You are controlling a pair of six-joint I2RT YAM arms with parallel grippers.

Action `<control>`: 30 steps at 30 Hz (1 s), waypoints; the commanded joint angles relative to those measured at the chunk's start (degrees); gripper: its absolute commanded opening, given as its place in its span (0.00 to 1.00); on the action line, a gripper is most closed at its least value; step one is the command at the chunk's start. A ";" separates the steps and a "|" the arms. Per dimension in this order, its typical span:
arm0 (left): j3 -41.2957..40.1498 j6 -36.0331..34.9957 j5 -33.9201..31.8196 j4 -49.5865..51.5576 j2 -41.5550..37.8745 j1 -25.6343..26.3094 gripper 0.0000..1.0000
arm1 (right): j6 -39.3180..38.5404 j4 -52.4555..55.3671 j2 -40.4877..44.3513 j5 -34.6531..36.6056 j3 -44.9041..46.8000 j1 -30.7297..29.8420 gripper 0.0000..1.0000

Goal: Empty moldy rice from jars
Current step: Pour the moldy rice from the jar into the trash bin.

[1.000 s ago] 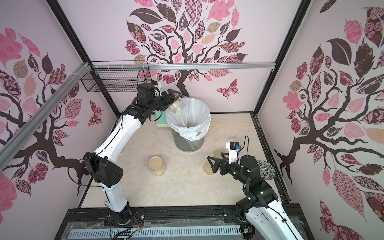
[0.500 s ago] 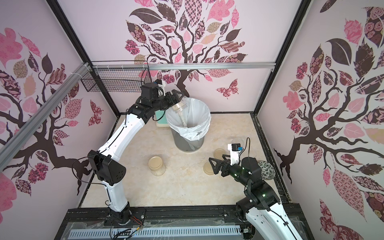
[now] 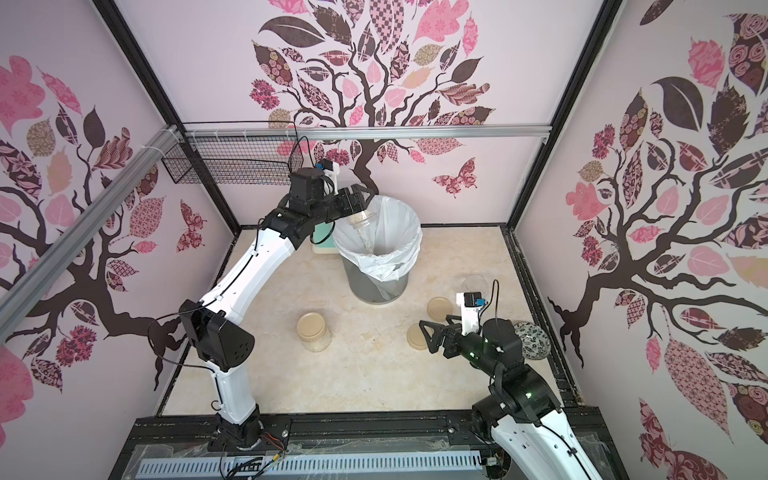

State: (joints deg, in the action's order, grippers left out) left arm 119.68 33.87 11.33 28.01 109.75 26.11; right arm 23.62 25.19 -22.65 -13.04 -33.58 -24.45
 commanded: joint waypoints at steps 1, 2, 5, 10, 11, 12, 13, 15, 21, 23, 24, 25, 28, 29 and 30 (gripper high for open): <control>1.92 -2.16 -1.01 -3.94 0.02 0.27 0.65 | -0.06 0.56 0.08 0.47 -0.86 0.11 0.99; 1.71 -2.36 -1.21 -4.05 -0.07 0.33 0.65 | -0.11 0.69 0.08 0.35 -0.95 0.10 0.99; 1.00 -2.92 -1.40 -4.40 -0.49 0.37 0.65 | -0.22 1.49 0.29 0.46 -1.04 0.10 0.99; 0.47 -3.99 -1.83 -4.61 -0.86 0.56 0.65 | -0.17 1.62 0.37 0.42 -0.96 0.12 0.99; 0.47 -4.24 -1.93 -4.56 -0.95 0.57 0.65 | -0.15 1.53 0.28 0.32 -0.96 0.10 0.99; 0.39 -4.42 -2.09 -4.62 -1.03 0.55 0.65 | -0.15 1.48 0.24 0.28 -1.04 0.10 0.99; 0.32 -4.65 -2.17 -4.62 -1.12 0.59 0.65 | -0.15 1.53 0.14 0.29 -1.05 0.10 0.99; 0.00 -5.24 -2.50 -4.59 -1.39 0.69 0.65 | -0.13 1.60 0.15 0.08 -1.05 0.16 0.99; -1.20 -7.66 -3.76 -5.16 -2.43 1.27 0.65 | -0.25 1.42 -0.09 0.24 -1.31 0.15 0.99; -1.29 -8.74 -4.45 -5.23 -2.70 1.55 0.65 | -0.07 1.35 -0.20 0.07 -1.31 0.10 0.99; -1.39 -9.17 -4.71 -5.23 -2.85 1.63 0.65 | 0.01 1.35 -0.20 -0.02 -1.23 0.10 0.99; -1.53 -9.47 -4.84 -5.33 -2.96 1.63 0.65 | 0.11 1.34 -0.18 -0.06 -1.27 0.10 0.99; -2.15 -10.79 -5.83 -5.53 -3.56 1.93 0.65 | 0.20 1.68 0.22 -0.19 -1.18 0.10 0.99; -2.47 -11.29 -6.17 -5.66 -3.82 2.08 0.65 | 0.21 1.81 0.26 -0.07 -1.22 0.15 0.99; -2.71 -11.67 -6.47 -5.64 -4.00 2.15 0.65 | 0.20 1.96 0.42 0.07 -1.24 0.10 0.99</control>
State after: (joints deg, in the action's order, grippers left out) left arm 117.14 24.75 6.42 26.94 109.25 27.92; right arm 23.64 25.78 -22.76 -13.08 -33.58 -24.45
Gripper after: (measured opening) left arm 0.870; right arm 0.993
